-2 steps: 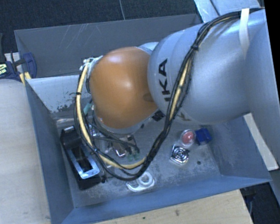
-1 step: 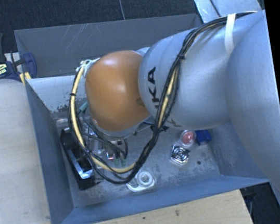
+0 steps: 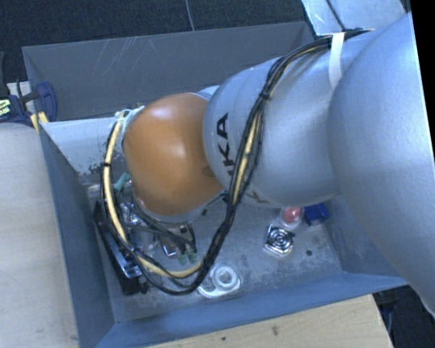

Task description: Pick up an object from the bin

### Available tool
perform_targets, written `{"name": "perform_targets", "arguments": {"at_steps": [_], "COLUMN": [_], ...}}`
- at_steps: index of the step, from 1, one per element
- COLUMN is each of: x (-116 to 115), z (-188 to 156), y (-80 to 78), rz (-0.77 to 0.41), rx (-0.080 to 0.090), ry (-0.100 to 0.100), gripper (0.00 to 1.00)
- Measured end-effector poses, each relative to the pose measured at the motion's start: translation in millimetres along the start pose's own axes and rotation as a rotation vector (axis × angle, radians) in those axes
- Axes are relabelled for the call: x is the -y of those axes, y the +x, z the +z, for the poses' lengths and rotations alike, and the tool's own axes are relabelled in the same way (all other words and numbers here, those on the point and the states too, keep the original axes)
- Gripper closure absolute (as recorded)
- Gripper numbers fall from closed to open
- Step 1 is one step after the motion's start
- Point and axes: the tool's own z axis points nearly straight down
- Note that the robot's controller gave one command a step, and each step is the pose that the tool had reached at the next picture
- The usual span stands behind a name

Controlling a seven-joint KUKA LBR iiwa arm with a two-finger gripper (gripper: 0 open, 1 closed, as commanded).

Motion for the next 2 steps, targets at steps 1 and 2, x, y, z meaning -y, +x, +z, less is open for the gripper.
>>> {"name": "perform_targets", "arguments": {"at_steps": [1,2], "x": [-2.6,3.2], "z": [21.2,72.8], "y": [2.9,10.3], "rz": [0.000,0.297], "rx": [-0.001,0.031], "ry": [-0.001,-0.017], "gripper": [0.00,1.00]}}
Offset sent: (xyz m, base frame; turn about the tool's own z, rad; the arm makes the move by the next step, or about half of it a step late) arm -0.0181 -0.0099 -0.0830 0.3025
